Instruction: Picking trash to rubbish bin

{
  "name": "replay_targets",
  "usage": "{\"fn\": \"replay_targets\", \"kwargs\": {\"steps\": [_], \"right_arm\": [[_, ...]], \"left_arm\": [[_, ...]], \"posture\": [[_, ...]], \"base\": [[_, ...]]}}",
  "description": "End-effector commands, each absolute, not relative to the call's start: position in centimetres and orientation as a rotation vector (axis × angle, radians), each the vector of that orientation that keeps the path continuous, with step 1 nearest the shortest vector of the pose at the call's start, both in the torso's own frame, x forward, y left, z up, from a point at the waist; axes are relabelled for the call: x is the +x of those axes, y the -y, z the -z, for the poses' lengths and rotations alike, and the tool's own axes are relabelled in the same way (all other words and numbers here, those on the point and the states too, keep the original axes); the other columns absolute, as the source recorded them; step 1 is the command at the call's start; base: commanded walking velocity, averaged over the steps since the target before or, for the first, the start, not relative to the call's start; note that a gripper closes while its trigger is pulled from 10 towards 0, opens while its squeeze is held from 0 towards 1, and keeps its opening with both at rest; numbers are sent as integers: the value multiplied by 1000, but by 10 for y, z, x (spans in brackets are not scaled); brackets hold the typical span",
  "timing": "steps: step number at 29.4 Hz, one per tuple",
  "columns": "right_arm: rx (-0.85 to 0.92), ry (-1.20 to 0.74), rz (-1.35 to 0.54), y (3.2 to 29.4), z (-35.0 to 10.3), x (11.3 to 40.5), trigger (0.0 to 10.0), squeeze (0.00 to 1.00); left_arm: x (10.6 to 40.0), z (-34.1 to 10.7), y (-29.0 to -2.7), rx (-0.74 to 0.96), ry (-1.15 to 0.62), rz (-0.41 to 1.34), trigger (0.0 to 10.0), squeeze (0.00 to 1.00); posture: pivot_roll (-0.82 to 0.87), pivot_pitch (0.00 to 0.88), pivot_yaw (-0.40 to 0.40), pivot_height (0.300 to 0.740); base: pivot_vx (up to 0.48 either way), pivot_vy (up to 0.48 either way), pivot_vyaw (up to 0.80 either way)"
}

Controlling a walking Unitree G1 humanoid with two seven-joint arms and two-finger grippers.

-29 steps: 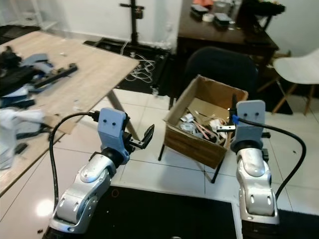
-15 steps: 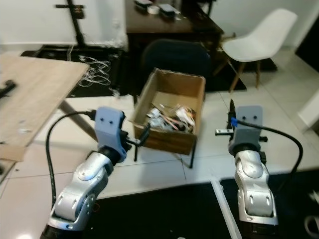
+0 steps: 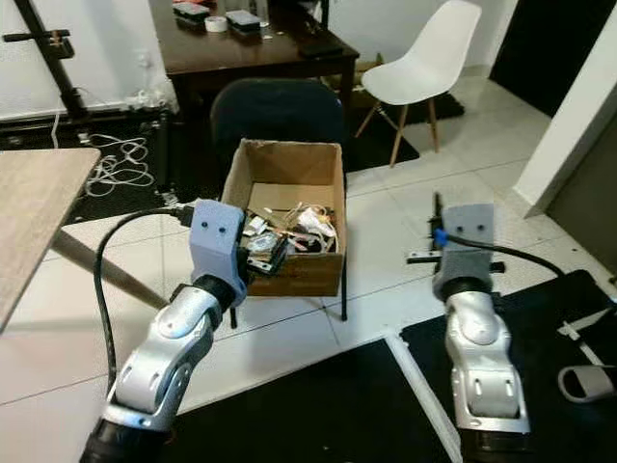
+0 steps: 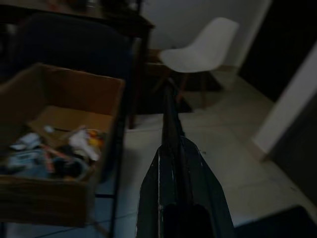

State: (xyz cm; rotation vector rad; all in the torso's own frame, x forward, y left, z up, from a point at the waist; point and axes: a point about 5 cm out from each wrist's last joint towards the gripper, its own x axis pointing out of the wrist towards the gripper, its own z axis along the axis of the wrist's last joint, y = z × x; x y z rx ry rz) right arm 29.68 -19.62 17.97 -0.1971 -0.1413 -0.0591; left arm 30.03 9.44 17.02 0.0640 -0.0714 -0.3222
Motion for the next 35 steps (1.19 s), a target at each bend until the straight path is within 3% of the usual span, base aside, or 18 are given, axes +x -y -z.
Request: {"fn": "replay_targets", "kwargs": {"steps": [1, 10, 16, 21, 35], "right_arm": [[-199, 151, 35, 193, -179, 298, 10000, 0], [-311, 117, -66, 176, -172, 301, 10000, 0], [-319, 133, -70, 175, -172, 300, 10000, 0], [-286, 140, -48, 180, -172, 300, 10000, 0], [-299, 140, -24, 190, -171, 299, 10000, 0]], "left_arm": [[302, -166, -98, 78, 60, 302, 10000, 0], [301, -166, -96, 78, 62, 297, 10000, 0], [301, -165, -96, 72, 60, 286, 10000, 0], [301, -169, -95, 37, 84, 310, 10000, 0], [299, -171, -90, 53, 119, 341, 10000, 0]], "posture": [[47, 88, 15, 740], [51, 80, 8, 740], [52, 78, 7, 740], [51, 72, 6, 740], [42, 67, 10, 740]], "base": [[0, 0, 0], [0, 0, 267], [0, 0, 775], [0, 0, 0], [449, 0, 0]]}}
